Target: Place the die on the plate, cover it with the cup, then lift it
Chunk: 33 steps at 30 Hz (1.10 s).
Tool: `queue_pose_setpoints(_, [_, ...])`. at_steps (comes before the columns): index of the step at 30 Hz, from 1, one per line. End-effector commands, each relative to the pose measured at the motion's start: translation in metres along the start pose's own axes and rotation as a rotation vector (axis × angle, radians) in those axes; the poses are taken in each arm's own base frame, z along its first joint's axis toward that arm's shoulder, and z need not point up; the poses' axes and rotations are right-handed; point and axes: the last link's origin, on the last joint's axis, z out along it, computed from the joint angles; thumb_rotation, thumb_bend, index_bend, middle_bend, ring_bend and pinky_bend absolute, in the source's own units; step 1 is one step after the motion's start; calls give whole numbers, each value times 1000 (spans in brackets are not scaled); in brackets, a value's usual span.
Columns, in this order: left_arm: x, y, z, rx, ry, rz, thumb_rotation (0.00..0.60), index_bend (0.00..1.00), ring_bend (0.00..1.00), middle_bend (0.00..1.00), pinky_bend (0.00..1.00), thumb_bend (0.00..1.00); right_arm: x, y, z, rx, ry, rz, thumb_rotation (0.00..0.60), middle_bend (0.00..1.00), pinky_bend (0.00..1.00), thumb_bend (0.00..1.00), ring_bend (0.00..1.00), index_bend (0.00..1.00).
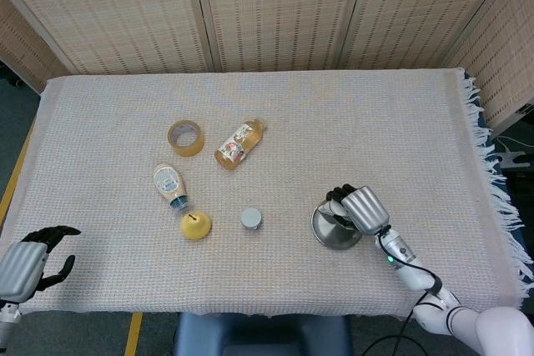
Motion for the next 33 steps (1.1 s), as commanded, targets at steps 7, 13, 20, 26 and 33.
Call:
queue_pose_setpoints(7, [0,0,0,1,1,1,600,309,282,310,352,429,-5,-17,-11,49,-68,138,600,489,818,224,427,628])
queue_pose_setpoints(13, [0,0,0,0,-1,0,600,309,282,310,352,429,-1,-22,-13,72,-71,139,600,488,818,224,427,628])
queue_pose_setpoints(20, [1,0,0,0,1,-2,600,310,283,310,352,429,-1,-6,-6,13,-21,-8,600,489,818,223,427,628])
queue_pose_setpoints(26, [0,0,0,1,-4,-1,600,310,283,310,352,430,-2,-2,-4,-5,-15,47,600,489,818,224,427,628])
queue_pose_setpoints(33, [-1,1,0,-1,-8,2,600,310,282,310,352,430,2,-14,-9,65,-47,202,600,489,818,224,427,628])
